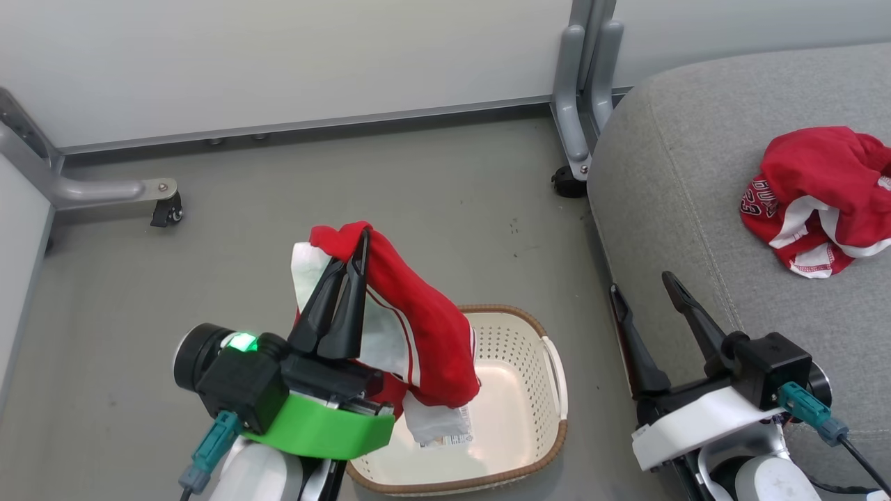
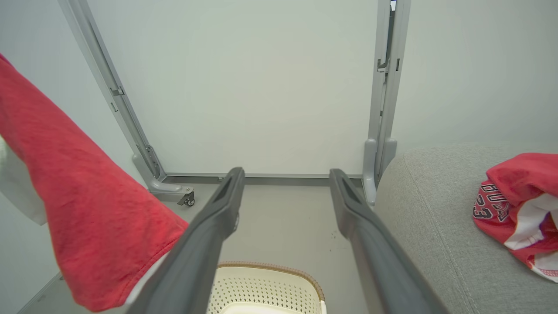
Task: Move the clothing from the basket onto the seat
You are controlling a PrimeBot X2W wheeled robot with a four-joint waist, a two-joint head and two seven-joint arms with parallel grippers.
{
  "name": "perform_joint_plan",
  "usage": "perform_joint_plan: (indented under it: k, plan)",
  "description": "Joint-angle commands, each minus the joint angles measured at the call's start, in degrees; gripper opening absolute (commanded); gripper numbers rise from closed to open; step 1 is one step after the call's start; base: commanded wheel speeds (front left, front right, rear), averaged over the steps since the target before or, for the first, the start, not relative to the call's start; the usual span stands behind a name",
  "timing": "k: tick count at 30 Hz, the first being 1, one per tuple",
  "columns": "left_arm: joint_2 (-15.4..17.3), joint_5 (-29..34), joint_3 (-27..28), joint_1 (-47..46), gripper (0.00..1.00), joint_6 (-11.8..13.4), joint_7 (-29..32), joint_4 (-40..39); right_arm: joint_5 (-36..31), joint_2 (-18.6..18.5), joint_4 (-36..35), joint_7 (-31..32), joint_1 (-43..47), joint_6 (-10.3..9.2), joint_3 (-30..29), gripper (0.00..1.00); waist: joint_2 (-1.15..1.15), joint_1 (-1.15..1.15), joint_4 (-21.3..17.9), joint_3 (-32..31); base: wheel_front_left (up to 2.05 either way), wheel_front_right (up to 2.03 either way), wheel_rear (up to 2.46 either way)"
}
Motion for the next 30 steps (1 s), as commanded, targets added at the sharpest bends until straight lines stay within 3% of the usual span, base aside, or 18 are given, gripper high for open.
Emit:
perform_joint_plan:
  k: [1, 12, 22, 30]
  plan:
    - [0.07, 0.35, 0.02, 0.64, 0.0, -0.28, -0.19, -0.03, 0.12, -0.16, -0.2, 0.27, -0.1, -0.06, 0.09, 1.0, 0.0, 0.0, 0.0, 0.16, 0.0, 0.0, 0.0]
    - [-0.47, 0.43, 0.55, 0.15, 0.0, -0.72, -0.19, -0.08, 0.44, -0.14, -0.13, 0.53, -1.58, -0.06, 2.53, 1.0, 0.0, 0.0, 0.04, 0.65, 0.0, 0.0, 0.0]
    - [-0.93, 1.34, 0.22, -2.03, 0.0, -1.71, -0.19, -0.53, 5.9, -0.84, 2.84, 1.38, -9.44, -0.05, 17.11, 1.0, 0.0, 0.0, 0.79, 2.68, 0.0, 0.0, 0.0]
    - [-1.68, 1.66, -0.94, -3.3, 0.0, -2.63, -0.19, -0.13, 9.5, -0.89, 11.13, -0.53, -18.13, -0.05, 25.97, 1.0, 0.0, 0.0, 2.4, 3.97, 0.0, 0.0, 0.0]
